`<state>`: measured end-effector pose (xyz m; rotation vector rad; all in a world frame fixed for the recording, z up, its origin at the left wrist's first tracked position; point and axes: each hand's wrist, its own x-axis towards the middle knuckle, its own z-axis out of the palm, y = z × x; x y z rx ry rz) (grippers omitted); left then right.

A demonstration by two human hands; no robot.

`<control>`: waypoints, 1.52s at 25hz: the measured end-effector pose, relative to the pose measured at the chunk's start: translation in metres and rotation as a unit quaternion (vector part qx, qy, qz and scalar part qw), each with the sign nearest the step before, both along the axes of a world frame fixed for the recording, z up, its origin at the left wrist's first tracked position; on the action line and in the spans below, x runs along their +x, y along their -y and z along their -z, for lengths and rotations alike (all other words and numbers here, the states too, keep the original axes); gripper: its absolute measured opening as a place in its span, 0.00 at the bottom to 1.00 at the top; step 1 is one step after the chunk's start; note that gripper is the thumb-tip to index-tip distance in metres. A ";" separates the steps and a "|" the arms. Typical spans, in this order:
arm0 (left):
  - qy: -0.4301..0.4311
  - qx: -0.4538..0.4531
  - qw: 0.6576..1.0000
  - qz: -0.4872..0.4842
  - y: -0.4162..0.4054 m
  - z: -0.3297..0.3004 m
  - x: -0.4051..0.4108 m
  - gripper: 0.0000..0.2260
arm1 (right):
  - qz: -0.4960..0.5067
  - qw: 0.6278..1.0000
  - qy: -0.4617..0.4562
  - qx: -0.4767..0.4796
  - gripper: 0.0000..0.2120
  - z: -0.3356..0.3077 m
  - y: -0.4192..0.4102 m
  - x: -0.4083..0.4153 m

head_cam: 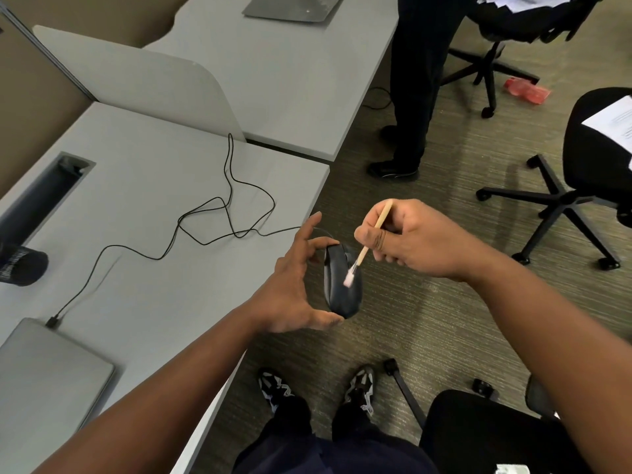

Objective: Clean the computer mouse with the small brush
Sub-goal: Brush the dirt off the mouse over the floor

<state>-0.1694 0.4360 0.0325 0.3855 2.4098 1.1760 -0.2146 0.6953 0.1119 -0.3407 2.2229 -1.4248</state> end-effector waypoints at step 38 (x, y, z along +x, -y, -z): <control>0.049 0.117 0.991 -0.029 0.009 0.001 0.007 0.65 | 0.135 0.960 0.112 -0.218 0.17 0.024 -0.014 0.002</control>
